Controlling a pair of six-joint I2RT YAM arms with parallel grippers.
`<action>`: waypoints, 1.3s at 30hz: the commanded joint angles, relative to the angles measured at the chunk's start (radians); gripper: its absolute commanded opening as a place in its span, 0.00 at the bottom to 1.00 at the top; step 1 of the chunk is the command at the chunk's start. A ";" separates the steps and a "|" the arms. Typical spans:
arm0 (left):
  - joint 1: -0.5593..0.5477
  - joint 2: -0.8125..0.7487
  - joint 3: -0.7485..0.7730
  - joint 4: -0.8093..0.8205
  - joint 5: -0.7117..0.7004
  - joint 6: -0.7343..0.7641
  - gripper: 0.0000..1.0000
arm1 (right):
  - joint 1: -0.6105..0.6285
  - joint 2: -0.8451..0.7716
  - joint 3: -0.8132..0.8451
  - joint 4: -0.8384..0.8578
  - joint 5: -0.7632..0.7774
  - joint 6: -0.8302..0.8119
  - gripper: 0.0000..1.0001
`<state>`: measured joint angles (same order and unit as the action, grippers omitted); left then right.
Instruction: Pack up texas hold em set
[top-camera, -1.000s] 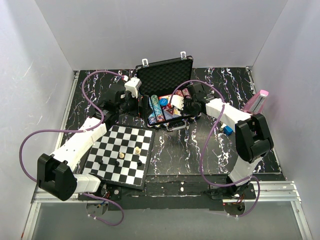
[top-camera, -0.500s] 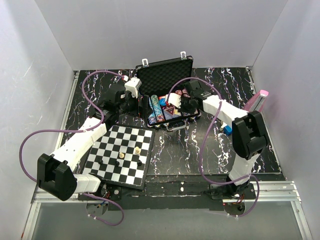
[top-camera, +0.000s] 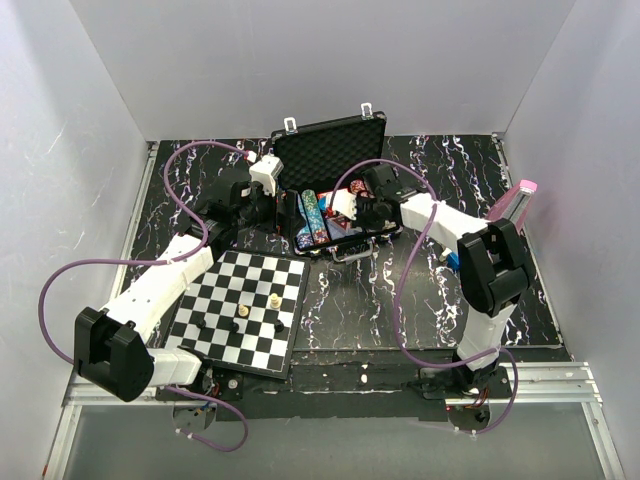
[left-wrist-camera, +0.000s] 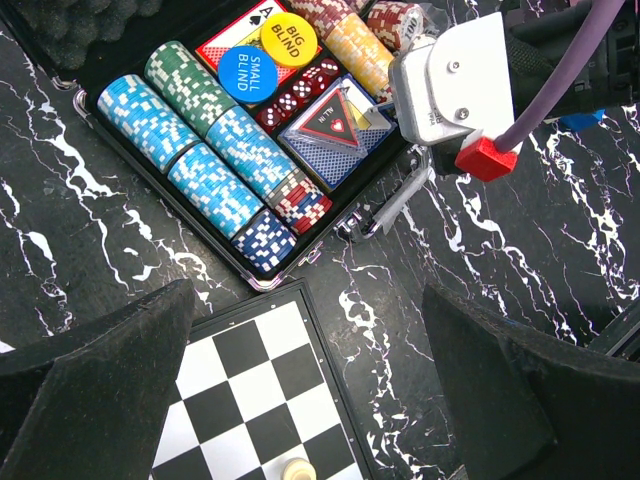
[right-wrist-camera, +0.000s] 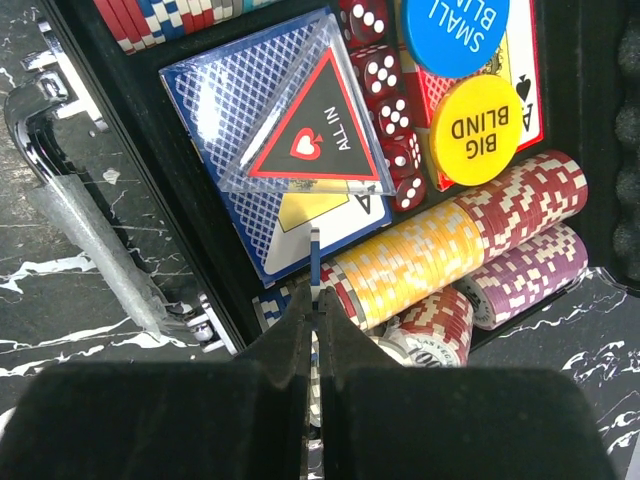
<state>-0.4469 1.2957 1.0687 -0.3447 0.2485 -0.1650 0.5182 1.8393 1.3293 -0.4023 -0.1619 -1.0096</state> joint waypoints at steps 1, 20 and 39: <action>0.007 -0.021 0.023 -0.007 0.017 0.007 0.98 | -0.037 -0.021 -0.035 0.013 0.050 -0.012 0.01; 0.007 -0.033 0.017 -0.004 0.011 0.007 0.98 | -0.112 -0.241 -0.171 0.335 -0.174 0.575 0.01; 0.007 -0.039 0.013 -0.005 0.000 0.010 0.98 | -0.238 -0.143 -0.113 0.310 -0.140 1.373 0.01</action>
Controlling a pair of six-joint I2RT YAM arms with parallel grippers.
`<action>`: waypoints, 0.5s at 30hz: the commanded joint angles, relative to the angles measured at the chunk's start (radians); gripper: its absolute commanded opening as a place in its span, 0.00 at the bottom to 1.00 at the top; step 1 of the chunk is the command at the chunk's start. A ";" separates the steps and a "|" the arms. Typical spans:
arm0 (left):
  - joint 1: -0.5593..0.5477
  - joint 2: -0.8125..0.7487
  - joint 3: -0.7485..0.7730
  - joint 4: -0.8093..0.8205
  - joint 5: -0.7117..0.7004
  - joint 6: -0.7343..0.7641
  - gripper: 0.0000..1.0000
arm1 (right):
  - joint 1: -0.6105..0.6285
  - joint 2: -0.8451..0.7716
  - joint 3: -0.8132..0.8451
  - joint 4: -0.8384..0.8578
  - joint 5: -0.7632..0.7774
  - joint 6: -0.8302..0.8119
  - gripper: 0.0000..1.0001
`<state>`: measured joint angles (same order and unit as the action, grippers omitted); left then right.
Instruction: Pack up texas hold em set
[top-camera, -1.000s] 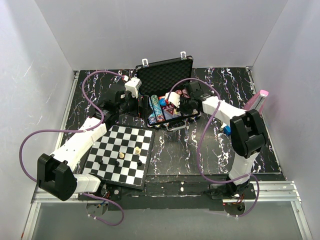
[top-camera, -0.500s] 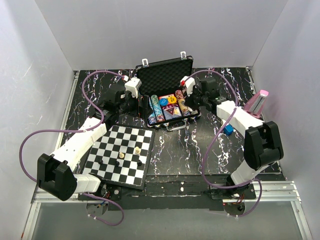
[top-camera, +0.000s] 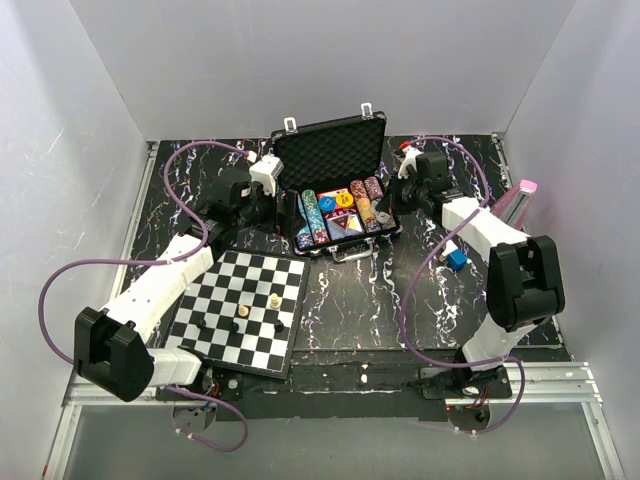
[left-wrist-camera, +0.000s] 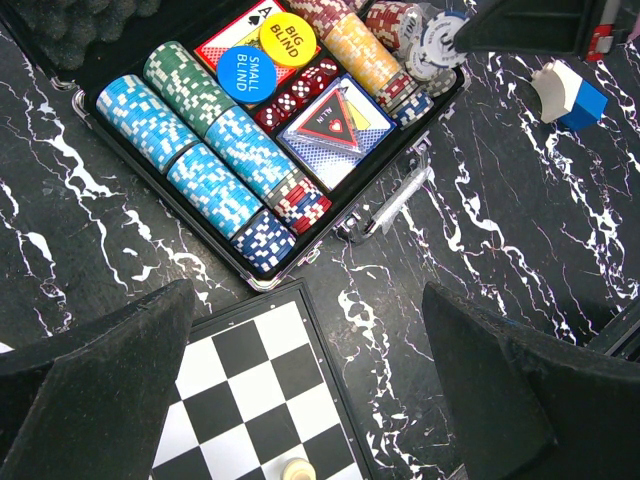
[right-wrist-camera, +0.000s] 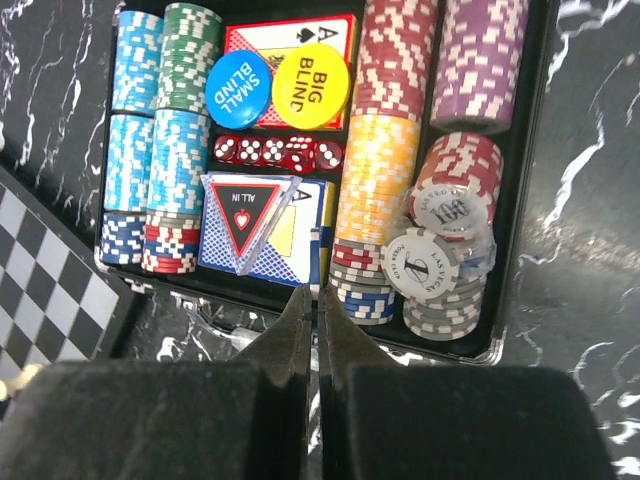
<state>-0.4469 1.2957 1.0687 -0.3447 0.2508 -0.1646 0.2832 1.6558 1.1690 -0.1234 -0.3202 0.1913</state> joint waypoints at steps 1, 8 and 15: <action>0.007 -0.038 0.013 -0.005 -0.002 0.010 0.98 | -0.004 0.054 0.057 0.021 0.033 0.175 0.01; 0.007 -0.035 0.016 -0.005 -0.005 0.011 0.98 | -0.003 0.101 0.092 -0.018 0.131 0.178 0.01; 0.007 -0.029 0.016 -0.007 -0.002 0.011 0.98 | -0.003 0.134 0.133 -0.055 0.211 0.194 0.06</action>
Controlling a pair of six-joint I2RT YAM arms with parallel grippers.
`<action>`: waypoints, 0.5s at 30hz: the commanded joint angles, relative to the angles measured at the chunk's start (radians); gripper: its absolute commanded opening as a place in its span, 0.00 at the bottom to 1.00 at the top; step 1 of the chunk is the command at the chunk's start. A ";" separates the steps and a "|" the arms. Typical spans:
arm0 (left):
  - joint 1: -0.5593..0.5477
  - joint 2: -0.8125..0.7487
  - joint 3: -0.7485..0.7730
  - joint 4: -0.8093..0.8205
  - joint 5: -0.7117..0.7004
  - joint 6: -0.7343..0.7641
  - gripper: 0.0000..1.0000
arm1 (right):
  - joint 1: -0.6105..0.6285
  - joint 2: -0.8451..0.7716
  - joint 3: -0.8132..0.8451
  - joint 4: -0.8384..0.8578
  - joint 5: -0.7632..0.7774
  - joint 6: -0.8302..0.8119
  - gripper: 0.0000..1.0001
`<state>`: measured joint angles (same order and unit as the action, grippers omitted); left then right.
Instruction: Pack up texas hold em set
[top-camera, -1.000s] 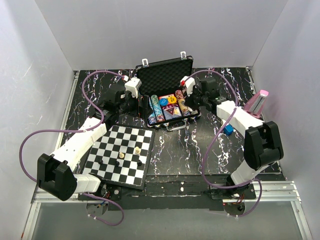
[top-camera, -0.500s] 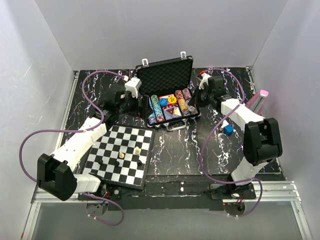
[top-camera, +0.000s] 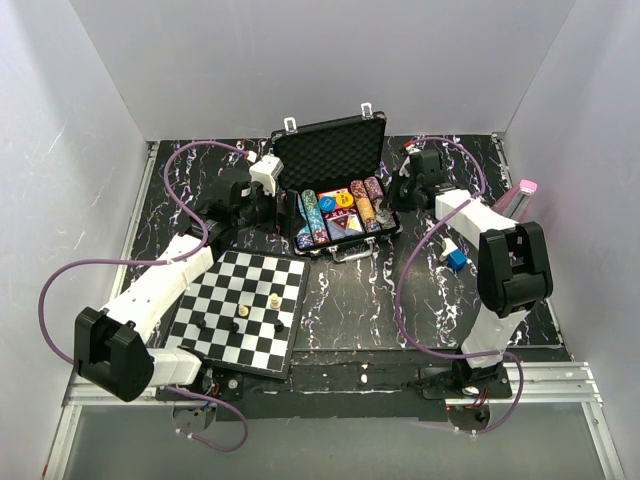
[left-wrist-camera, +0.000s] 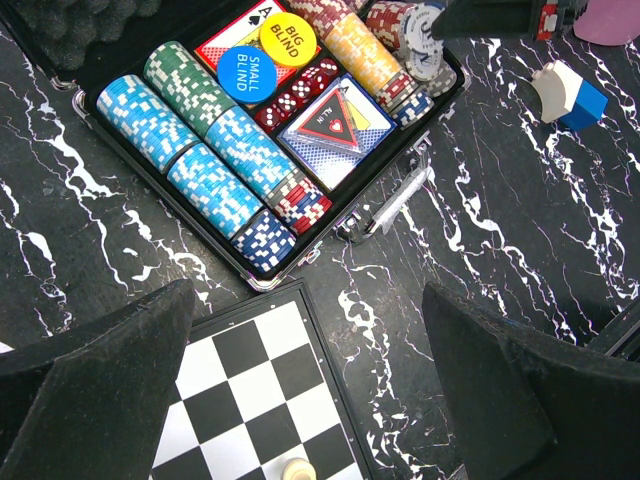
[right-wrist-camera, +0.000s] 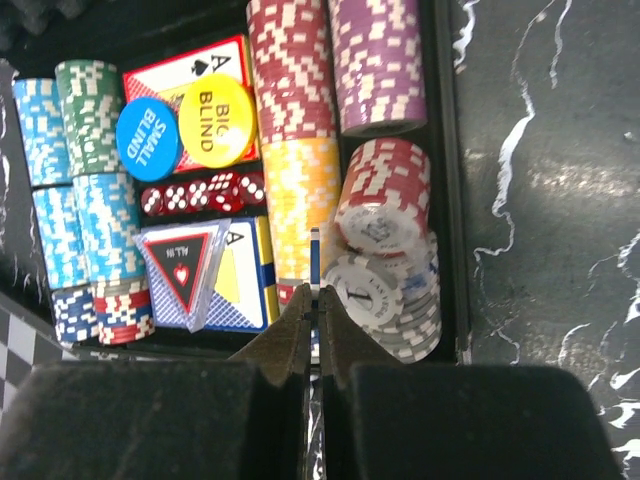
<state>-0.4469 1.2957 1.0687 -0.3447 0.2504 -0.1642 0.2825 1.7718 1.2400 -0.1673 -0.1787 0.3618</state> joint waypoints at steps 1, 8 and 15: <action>0.007 -0.029 0.014 -0.007 -0.002 0.011 0.98 | -0.003 0.021 0.064 -0.012 0.071 0.023 0.07; 0.007 -0.027 0.017 -0.007 0.000 0.011 0.98 | -0.002 0.058 0.105 -0.037 0.038 0.020 0.17; 0.007 -0.026 0.019 -0.008 0.001 0.012 0.98 | -0.002 0.037 0.099 -0.037 0.036 0.003 0.33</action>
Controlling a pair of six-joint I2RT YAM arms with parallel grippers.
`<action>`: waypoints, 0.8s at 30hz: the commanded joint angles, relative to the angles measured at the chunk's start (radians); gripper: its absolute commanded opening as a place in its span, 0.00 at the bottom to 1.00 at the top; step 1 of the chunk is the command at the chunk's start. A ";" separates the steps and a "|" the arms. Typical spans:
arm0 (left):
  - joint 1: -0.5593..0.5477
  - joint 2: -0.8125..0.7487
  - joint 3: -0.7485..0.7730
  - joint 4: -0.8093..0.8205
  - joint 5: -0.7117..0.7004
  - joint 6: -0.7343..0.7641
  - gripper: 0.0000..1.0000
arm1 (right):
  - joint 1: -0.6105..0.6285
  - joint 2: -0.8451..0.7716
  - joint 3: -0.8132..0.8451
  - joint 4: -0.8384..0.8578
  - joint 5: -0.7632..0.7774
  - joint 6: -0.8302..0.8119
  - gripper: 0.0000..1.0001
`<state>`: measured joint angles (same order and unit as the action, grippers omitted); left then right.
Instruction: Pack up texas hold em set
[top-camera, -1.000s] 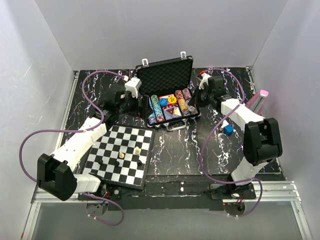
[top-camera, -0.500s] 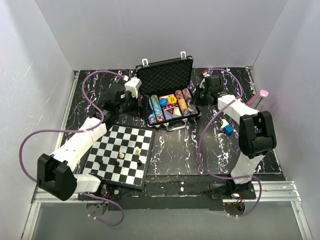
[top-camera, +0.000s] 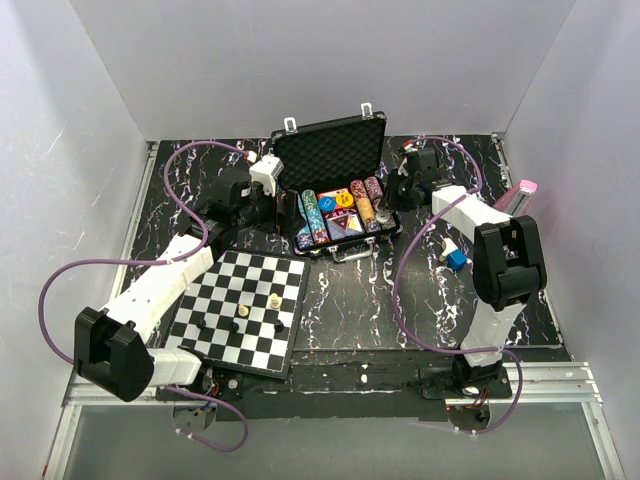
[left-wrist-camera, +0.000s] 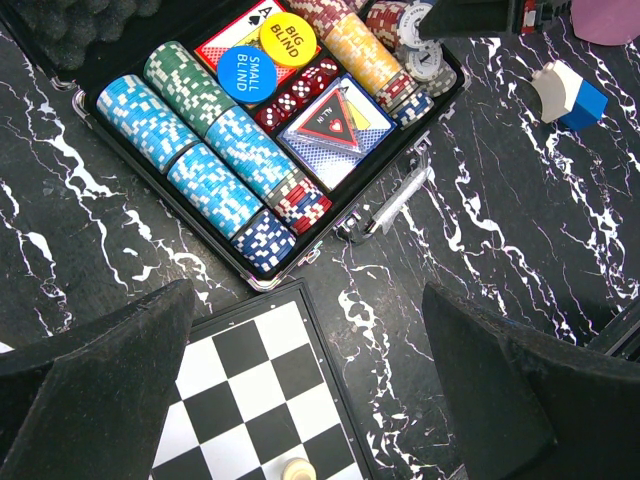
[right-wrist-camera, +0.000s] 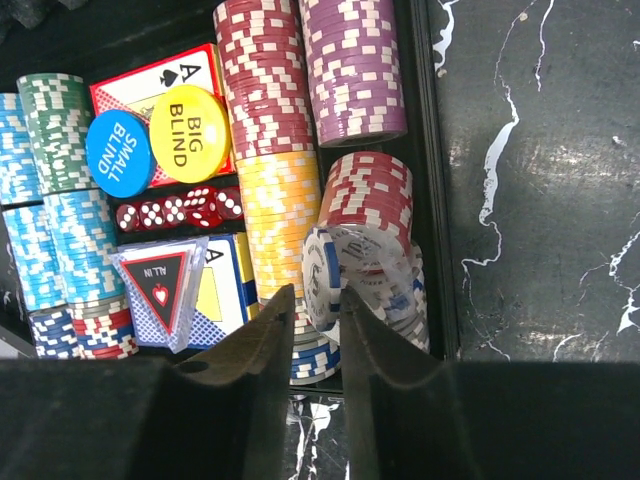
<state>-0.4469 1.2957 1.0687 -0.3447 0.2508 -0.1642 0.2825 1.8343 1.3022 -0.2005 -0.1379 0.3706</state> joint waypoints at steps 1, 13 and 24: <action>0.007 -0.027 0.019 -0.008 0.002 0.012 0.98 | -0.002 -0.029 0.037 -0.008 0.000 -0.009 0.40; 0.007 -0.030 0.019 -0.008 -0.004 0.012 0.98 | -0.002 -0.087 0.039 -0.042 0.049 -0.041 0.81; 0.007 -0.038 0.016 -0.008 -0.010 0.015 0.98 | -0.003 -0.179 0.008 -0.096 0.119 -0.039 0.84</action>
<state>-0.4469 1.2957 1.0687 -0.3447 0.2504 -0.1635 0.2825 1.7306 1.3018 -0.2516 -0.0731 0.3302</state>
